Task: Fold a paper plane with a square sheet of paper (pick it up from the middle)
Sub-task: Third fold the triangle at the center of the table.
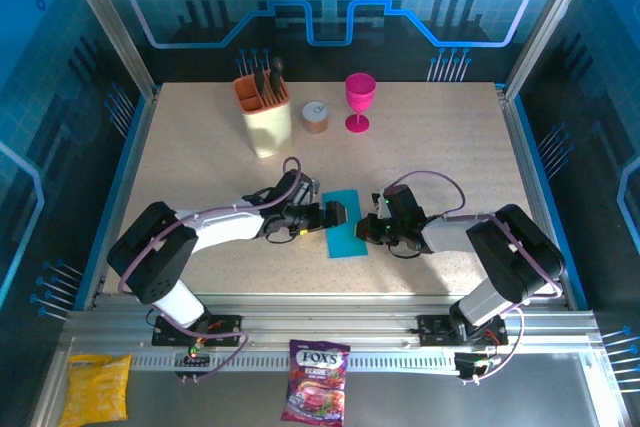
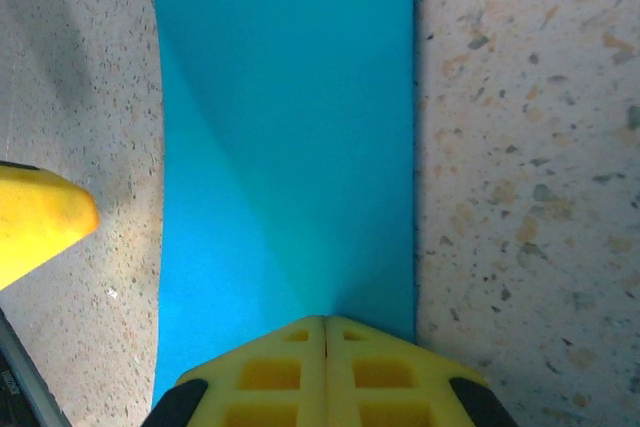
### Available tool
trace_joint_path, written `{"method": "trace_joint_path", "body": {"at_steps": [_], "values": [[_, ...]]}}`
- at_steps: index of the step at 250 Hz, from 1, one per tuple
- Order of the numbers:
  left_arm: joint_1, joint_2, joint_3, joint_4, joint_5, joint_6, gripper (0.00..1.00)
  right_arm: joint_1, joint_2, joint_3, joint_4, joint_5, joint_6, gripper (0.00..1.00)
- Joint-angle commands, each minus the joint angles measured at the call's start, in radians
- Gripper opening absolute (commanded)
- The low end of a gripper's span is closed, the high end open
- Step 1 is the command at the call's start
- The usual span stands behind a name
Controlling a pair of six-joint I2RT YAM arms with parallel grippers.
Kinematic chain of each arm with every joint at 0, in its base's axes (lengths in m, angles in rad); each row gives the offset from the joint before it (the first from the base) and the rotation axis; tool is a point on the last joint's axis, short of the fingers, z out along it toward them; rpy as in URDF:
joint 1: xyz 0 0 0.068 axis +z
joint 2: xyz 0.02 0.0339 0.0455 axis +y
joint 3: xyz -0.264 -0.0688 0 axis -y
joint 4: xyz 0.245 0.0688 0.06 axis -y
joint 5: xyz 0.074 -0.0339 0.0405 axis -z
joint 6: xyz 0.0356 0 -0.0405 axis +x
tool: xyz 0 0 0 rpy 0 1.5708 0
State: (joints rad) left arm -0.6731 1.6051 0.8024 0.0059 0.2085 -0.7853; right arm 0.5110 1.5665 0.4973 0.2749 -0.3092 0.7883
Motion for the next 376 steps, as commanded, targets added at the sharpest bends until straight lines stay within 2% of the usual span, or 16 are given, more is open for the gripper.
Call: {"method": "trace_joint_path", "body": {"at_steps": [1,63,112,165,196,230,257,343,376], "values": [[-0.020,-0.004,-0.038,0.047,0.017,-0.058,1.00,-0.012,0.033,-0.023,-0.024,0.005,-0.002,0.00],[-0.090,-0.054,-0.155,0.120,-0.060,-0.207,1.00,-0.014,0.044,-0.031,-0.010,0.001,0.003,0.00],[-0.122,-0.066,-0.193,0.203,-0.054,-0.285,1.00,-0.014,0.051,-0.039,-0.011,-0.002,0.003,0.00],[-0.173,-0.124,-0.193,0.164,-0.118,-0.322,0.99,-0.020,0.052,-0.042,-0.011,-0.005,0.002,0.00],[-0.205,-0.149,-0.184,0.086,-0.194,-0.353,0.94,-0.022,0.052,-0.042,-0.011,-0.008,0.002,0.00],[-0.206,-0.141,-0.187,0.083,-0.212,-0.366,0.78,-0.025,0.052,-0.048,-0.011,-0.008,0.000,0.00],[-0.206,-0.123,-0.176,0.083,-0.212,-0.364,0.72,-0.028,0.052,-0.054,0.016,-0.010,-0.001,0.00],[-0.207,-0.038,-0.157,0.172,-0.161,-0.358,0.70,-0.034,0.056,-0.058,0.020,-0.014,-0.001,0.00],[-0.207,-0.025,-0.147,0.192,-0.154,-0.354,0.66,-0.035,0.055,-0.060,0.018,-0.014,-0.002,0.00]]}}
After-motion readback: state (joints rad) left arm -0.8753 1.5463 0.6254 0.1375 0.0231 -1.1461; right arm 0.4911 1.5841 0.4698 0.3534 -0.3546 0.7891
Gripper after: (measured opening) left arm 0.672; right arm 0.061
